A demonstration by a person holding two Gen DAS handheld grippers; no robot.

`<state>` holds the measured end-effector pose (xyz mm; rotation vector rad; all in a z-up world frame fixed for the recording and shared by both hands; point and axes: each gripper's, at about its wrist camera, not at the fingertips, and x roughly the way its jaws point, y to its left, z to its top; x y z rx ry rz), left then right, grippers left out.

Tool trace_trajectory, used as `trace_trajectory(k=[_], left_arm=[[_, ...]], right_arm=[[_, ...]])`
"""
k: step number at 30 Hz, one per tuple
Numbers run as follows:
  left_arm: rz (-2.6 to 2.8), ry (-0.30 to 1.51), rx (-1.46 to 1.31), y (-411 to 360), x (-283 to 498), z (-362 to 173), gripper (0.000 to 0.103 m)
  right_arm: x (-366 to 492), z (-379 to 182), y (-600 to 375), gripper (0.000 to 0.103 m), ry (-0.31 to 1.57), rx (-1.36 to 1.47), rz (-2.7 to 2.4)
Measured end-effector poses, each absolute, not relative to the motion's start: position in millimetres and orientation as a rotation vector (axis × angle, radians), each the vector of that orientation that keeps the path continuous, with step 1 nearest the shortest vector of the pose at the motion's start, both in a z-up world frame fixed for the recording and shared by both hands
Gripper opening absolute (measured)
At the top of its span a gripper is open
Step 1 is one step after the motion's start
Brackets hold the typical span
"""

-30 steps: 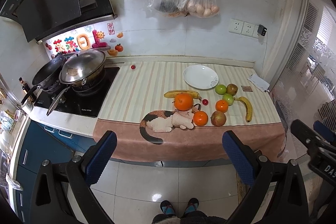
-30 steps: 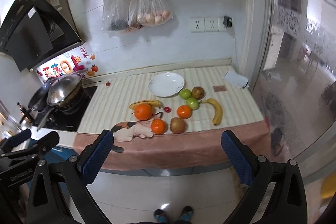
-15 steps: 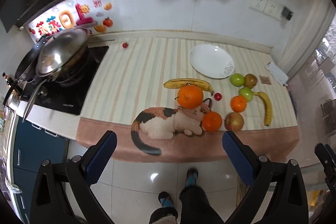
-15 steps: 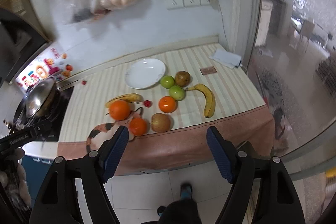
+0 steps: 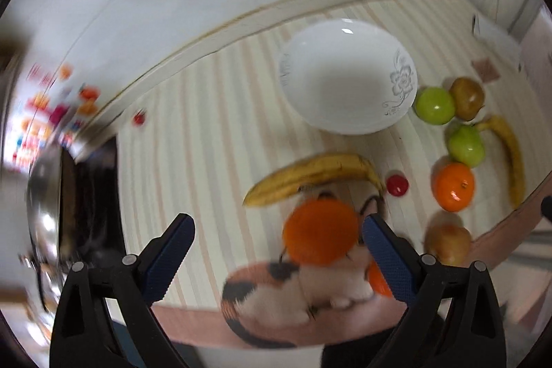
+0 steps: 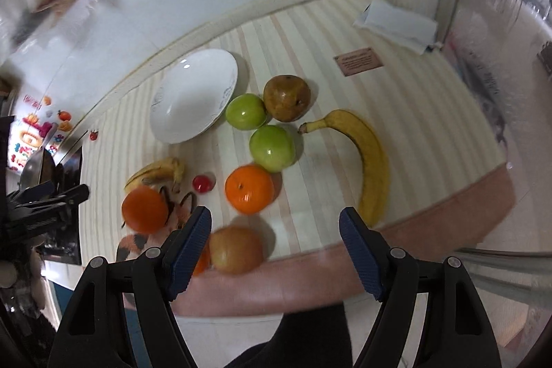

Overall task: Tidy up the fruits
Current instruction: 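Reach both tools toward the bananas beside the white plate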

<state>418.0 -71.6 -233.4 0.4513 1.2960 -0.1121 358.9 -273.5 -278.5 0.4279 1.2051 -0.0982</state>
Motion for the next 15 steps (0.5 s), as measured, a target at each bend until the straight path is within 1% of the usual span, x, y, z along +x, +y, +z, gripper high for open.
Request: trace_trajectory(k=[5, 11, 15], left_arm=[[-0.228, 1.382, 0.635, -108, 454, -279, 0.099], [-0.337, 1.445, 0.906, -135, 461, -332, 0.099], [-0.352, 1.486, 0.945, -134, 464, -351, 0.099]], right_arm=[[404, -307, -278, 0.079, 1.267, 0.428, -0.079], [428, -332, -296, 0.079, 1.313, 0.459, -0.127], [430, -346, -317, 0.079, 1.341, 0.441, -0.209]])
